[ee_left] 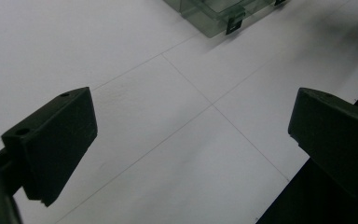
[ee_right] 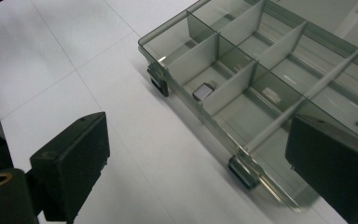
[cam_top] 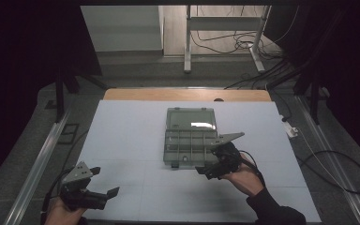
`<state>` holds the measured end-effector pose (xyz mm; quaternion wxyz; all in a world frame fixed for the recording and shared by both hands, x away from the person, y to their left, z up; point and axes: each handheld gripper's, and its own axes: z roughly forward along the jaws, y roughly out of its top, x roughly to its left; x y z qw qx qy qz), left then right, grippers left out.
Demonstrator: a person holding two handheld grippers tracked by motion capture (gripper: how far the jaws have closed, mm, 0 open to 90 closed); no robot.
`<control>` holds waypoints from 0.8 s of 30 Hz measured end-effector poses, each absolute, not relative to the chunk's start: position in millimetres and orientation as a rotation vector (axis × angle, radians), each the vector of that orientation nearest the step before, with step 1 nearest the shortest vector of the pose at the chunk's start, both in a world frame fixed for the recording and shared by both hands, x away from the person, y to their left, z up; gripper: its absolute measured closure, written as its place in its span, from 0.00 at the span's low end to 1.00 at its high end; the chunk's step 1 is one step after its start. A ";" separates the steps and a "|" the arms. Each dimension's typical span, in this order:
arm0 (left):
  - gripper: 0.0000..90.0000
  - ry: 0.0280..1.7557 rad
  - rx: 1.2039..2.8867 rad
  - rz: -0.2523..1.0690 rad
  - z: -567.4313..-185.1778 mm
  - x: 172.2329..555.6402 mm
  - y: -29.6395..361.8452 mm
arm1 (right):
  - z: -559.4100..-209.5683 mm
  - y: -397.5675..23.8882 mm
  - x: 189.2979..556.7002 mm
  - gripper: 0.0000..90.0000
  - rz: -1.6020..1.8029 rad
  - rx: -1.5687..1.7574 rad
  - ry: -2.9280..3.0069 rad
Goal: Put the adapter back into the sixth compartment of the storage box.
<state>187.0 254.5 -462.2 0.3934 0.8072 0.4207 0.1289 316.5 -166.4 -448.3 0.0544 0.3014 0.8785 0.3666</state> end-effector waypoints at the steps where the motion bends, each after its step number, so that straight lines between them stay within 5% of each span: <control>1: 0.02 1.068 2.049 0.327 -462.1 187.0 254.6 | -447.7 -168.6 314.8 0.06 1.112 0.916 2.662; 24: 0.02 1.064 2.034 0.338 -461.6 185.4 255.1 | -438.2 -220.1 287.6 0.00 1.149 0.992 2.556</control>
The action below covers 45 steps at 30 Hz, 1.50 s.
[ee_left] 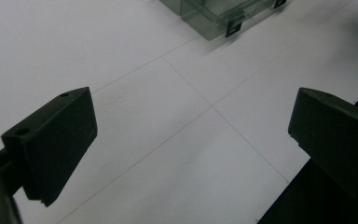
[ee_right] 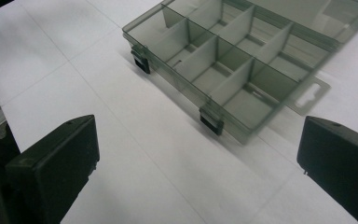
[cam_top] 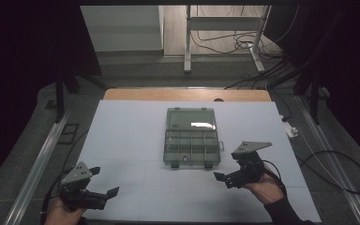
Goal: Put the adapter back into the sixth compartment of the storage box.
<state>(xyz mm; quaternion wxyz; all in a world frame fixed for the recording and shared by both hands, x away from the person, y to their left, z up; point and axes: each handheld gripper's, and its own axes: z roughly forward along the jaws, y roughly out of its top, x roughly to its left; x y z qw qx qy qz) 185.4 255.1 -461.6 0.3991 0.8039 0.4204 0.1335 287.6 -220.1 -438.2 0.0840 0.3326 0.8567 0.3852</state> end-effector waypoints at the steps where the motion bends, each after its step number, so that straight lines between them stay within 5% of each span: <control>1: 0.02 1.065 2.032 0.339 -461.5 185.2 255.3 | -438.0 -222.5 286.5 0.00 1.151 0.998 2.551; 45: 0.01 1.085 2.022 0.341 -461.3 185.2 256.0 | -446.8 -312.7 233.8 0.00 1.123 1.260 2.315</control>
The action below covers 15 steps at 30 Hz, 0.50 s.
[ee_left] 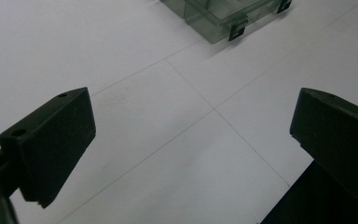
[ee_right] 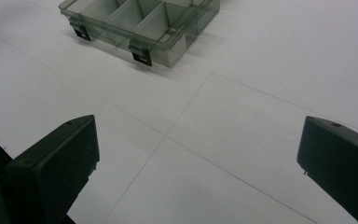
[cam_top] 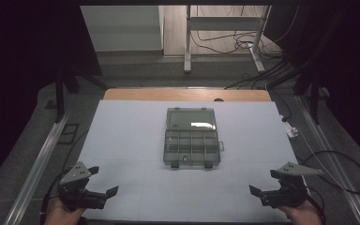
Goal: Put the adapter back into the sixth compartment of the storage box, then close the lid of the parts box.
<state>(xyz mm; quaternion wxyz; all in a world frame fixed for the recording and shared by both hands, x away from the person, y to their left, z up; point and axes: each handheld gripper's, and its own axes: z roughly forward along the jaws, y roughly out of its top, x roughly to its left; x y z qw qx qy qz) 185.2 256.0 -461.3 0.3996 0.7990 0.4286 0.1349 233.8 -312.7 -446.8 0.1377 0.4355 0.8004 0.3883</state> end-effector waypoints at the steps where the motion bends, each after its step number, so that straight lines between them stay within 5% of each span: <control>1: 0.01 1.086 2.020 0.342 -461.3 185.2 256.1 | -447.2 -313.0 234.0 0.00 1.121 1.266 2.313; 15: 0.00 1.122 2.006 0.320 -462.0 188.2 258.1 | -447.7 -309.0 235.1 0.00 1.079 1.253 2.340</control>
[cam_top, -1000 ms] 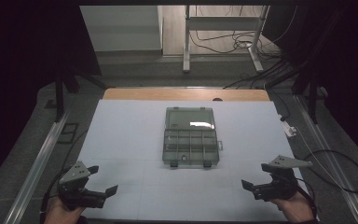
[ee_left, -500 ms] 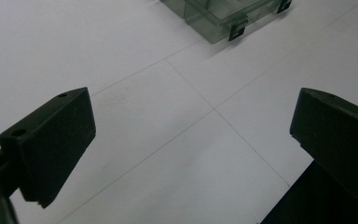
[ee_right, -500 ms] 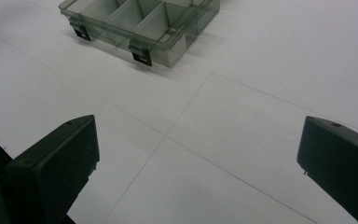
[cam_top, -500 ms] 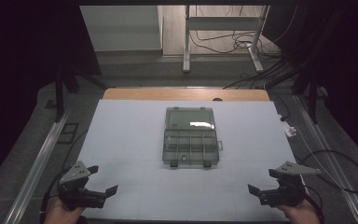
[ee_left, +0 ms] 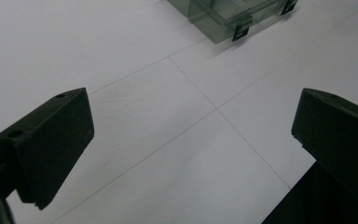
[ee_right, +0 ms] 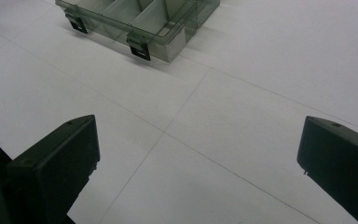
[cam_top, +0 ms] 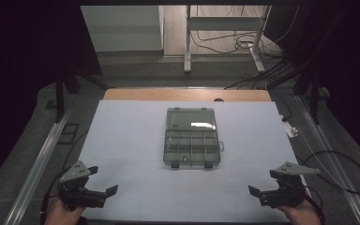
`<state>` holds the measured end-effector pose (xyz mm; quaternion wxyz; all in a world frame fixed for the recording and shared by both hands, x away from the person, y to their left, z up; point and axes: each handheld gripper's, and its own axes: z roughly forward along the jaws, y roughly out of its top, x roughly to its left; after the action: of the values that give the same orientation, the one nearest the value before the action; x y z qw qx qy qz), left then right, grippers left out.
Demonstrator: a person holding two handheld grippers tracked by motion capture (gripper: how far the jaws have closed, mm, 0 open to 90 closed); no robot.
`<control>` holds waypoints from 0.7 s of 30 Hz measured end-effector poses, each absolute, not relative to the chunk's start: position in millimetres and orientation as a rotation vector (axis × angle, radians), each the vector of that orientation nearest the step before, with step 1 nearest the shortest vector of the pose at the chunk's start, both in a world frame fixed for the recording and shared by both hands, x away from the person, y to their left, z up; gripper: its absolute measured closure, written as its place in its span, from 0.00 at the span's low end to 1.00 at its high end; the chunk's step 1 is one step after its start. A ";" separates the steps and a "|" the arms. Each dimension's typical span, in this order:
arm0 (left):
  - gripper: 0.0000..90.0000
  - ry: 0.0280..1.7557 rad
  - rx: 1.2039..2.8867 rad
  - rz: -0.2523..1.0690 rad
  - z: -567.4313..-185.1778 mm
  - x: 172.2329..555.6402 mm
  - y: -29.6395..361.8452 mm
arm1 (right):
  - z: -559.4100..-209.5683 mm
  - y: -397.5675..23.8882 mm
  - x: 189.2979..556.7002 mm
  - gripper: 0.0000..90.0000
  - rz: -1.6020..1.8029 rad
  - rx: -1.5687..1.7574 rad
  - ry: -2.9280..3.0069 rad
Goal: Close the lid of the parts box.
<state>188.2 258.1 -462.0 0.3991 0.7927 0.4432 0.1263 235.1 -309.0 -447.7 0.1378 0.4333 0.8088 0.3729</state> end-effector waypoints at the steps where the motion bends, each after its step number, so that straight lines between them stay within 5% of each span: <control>1: 0.00 1.122 2.009 0.321 -461.9 188.4 257.9 | -447.6 -308.8 235.1 0.00 1.076 1.249 2.341; 21: 0.00 1.069 2.025 0.311 -462.0 202.4 249.1 | -442.9 -295.5 240.1 0.00 1.118 1.176 2.360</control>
<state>202.4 249.1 -462.0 0.4033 0.8019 0.4232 0.1232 240.1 -295.5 -442.9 0.1385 0.4068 0.8161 0.3865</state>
